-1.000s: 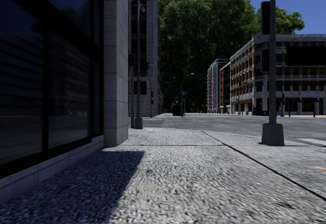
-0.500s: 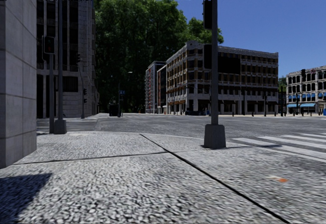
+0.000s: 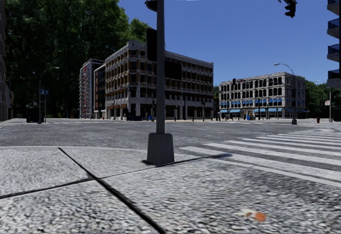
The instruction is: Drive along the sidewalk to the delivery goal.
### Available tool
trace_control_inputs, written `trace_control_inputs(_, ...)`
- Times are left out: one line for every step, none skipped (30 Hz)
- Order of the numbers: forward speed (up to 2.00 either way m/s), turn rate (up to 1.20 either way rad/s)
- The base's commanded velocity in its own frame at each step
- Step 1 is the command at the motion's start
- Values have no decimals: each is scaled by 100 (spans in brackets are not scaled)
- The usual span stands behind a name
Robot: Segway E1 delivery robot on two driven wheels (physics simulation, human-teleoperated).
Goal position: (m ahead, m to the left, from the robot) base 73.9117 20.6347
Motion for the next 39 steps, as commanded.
trace_control_inputs(191,-82)
trace_control_inputs(191,-82)
trace_control_inputs(191,-82)
trace_control_inputs(191,-82)
trace_control_inputs(191,-82)
trace_control_inputs(191,-82)
trace_control_inputs(191,-82)
trace_control_inputs(191,-82)
trace_control_inputs(191,-82)
trace_control_inputs(191,-82)
trace_control_inputs(191,-82)
trace_control_inputs(191,-82)
trace_control_inputs(191,-82)
trace_control_inputs(191,-82)
trace_control_inputs(191,-82)
trace_control_inputs(191,-82)
trace_control_inputs(191,-82)
trace_control_inputs(191,-82)
trace_control_inputs(191,-82)
trace_control_inputs(191,-82)
trace_control_inputs(191,-82)
trace_control_inputs(191,-82)
trace_control_inputs(191,-82)
trace_control_inputs(191,-82)
trace_control_inputs(191,-80)
trace_control_inputs(191,-78)
trace_control_inputs(191,-60)
trace_control_inputs(191,-47)
trace_control_inputs(191,-34)
trace_control_inputs(191,0)
trace_control_inputs(191,0)
trace_control_inputs(191,0)
trace_control_inputs(191,0)
trace_control_inputs(191,0)
trace_control_inputs(191,0)
trace_control_inputs(191,0)
trace_control_inputs(191,0)
trace_control_inputs(191,45)
trace_control_inputs(191,64)
